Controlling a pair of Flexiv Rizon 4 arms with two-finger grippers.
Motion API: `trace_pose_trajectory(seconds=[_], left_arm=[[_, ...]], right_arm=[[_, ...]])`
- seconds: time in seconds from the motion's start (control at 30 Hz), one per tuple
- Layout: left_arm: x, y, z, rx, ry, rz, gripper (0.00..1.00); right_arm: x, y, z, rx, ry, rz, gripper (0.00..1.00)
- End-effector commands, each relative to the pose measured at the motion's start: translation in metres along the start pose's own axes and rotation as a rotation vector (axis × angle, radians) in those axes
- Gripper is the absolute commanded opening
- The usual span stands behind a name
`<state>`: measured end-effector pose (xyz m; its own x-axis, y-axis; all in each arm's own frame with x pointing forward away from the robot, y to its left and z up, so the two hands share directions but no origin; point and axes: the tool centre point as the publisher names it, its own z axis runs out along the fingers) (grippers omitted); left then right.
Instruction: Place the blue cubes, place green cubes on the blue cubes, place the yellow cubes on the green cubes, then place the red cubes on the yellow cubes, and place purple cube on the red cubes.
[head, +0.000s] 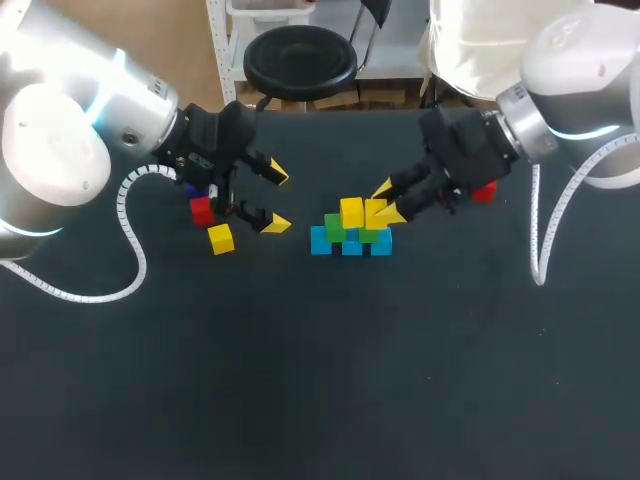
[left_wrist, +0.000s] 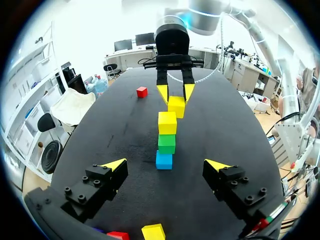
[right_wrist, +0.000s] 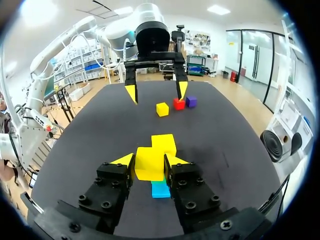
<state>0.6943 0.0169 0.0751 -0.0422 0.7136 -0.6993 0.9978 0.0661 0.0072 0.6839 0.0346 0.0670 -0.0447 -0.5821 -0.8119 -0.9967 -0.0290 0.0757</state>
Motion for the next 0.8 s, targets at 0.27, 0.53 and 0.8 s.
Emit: trace_pose_trajectory(seconds=[0.27,0.53,0.8], left_arm=[[0.0018,-0.0008,-0.0003,-0.002,-0.007,0.004,1.0],[0.0018,-0.0008,-0.0003,-0.002,-0.007,0.004,1.0],[0.0018,-0.0008,-0.0003,-0.002,-0.007,0.004,1.0]], right_arm=[[0.0013,-0.0008,-0.0029,0.006,0.007,0.005,0.0],[0.0008,-0.0015,0.0007,-0.002,0.01,0.002,0.0],[0.0015,-0.0022,0.0014,-0.006,0.009,0.003,0.0]])
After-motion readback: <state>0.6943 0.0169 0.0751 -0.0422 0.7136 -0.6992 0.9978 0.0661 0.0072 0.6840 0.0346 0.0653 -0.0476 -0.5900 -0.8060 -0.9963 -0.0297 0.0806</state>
